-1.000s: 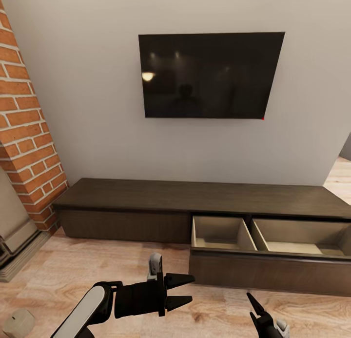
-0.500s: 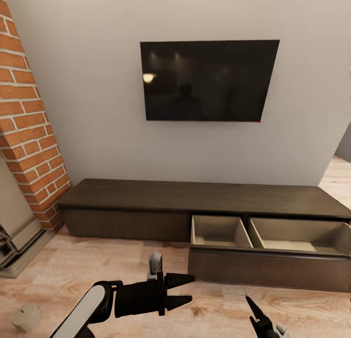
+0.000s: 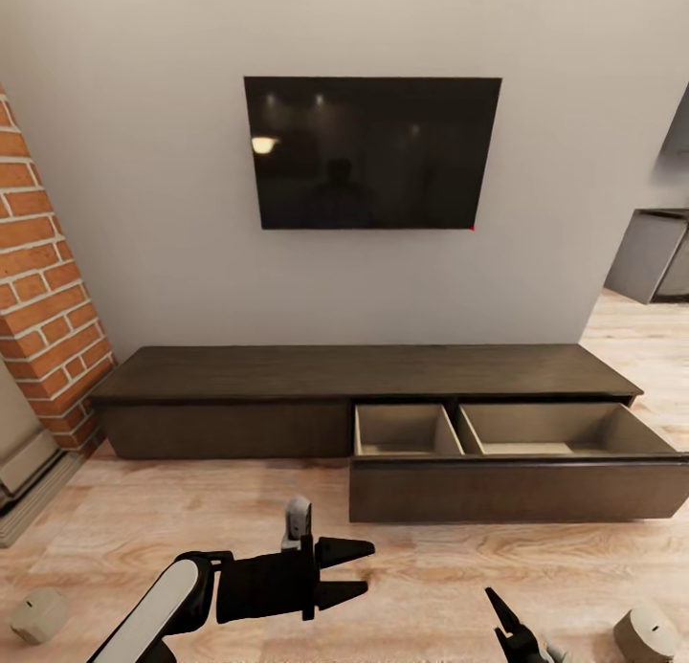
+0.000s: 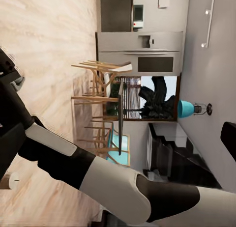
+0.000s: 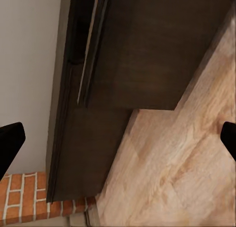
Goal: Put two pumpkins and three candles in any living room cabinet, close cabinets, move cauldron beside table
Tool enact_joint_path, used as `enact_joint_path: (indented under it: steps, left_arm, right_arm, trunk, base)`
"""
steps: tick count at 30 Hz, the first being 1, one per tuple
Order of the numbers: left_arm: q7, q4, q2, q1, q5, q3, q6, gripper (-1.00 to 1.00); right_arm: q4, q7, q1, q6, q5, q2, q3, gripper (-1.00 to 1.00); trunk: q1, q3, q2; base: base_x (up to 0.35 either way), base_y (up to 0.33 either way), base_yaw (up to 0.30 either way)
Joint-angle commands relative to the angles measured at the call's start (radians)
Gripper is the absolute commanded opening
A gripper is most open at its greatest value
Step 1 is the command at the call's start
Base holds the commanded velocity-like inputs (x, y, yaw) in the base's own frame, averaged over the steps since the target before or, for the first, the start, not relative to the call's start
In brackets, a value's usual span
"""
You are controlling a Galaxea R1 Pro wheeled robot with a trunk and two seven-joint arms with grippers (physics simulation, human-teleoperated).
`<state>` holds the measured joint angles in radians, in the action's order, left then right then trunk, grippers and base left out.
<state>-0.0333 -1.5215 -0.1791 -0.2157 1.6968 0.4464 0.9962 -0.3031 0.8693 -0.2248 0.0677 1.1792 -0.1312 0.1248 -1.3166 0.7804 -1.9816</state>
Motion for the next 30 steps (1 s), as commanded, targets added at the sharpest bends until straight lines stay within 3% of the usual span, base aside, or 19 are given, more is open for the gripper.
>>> enact_joint_path:
  steps: [1, 30]
  left_arm:
    - [-0.004, 0.0, -0.002, -0.001, -0.002, 0.001, 0.001, 1.0]
    - [-0.013, 0.0, -0.004, -0.001, -0.001, 0.001, -0.001, 1.0]
  right_arm:
    - [0.005, 0.004, -0.001, 0.0, 0.01, 0.0, -0.001, 1.0]
    - [0.042, -0.003, -0.001, -0.067, 0.01, -0.005, 0.001, 1.0]
  trunk:
    - [0.0, 0.002, 0.0]
    - [0.0, 0.028, 0.0]
  base:
    - [-0.019, 0.0, -0.194]
    - [-0.001, 0.0, -0.246]
